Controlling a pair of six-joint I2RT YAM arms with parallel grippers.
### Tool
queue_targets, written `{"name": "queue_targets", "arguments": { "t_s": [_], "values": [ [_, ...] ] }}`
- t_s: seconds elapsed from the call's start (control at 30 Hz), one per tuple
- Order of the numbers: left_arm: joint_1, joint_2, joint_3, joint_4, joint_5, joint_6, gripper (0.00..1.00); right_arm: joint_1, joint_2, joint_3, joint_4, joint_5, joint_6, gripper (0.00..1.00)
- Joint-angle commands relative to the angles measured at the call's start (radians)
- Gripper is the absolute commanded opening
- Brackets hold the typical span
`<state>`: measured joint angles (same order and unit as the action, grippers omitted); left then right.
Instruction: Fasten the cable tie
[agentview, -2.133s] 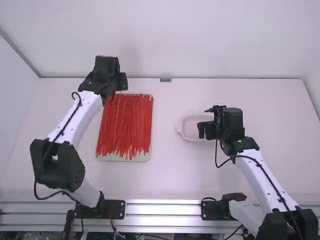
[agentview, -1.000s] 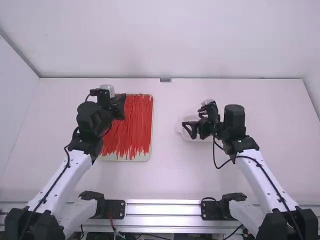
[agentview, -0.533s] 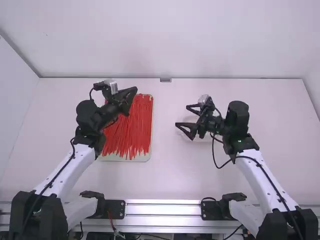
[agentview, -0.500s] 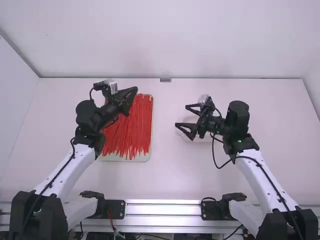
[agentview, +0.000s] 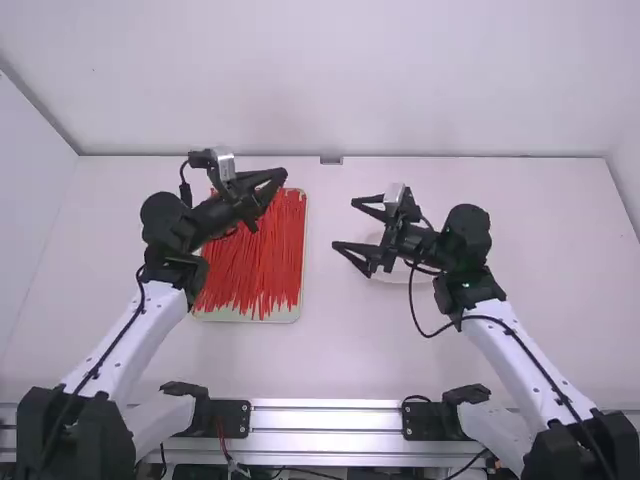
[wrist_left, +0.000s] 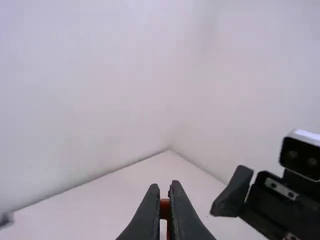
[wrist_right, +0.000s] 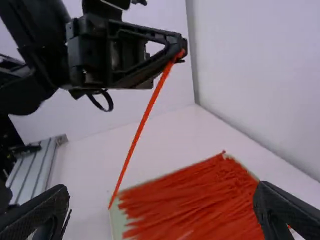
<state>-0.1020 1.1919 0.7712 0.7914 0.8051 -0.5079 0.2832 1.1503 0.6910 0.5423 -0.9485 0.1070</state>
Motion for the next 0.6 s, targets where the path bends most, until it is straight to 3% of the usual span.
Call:
{"name": "queue_targets", "arguments": {
  "t_s": [0.0, 0.37, 0.57],
  "values": [
    [0.002, 0.005, 0.04, 0.026, 0.052, -0.037, 0.02, 0.024, 0.008, 0.027, 0.037, 0.095, 0.074, 0.98],
    [-0.014, 0.14, 0.1, 0.261, 0.149, -0.229, 0.02, 0.058, 0.014, 0.027, 0.189, 0.188, 0.175, 0.98],
    [-0.059, 0.248, 0.134, 0.366, 0.175, -0.274, 0.02, 0.058, 0.121, 0.028, 0.363, 0.186, 0.292, 0.98]
  ]
}}
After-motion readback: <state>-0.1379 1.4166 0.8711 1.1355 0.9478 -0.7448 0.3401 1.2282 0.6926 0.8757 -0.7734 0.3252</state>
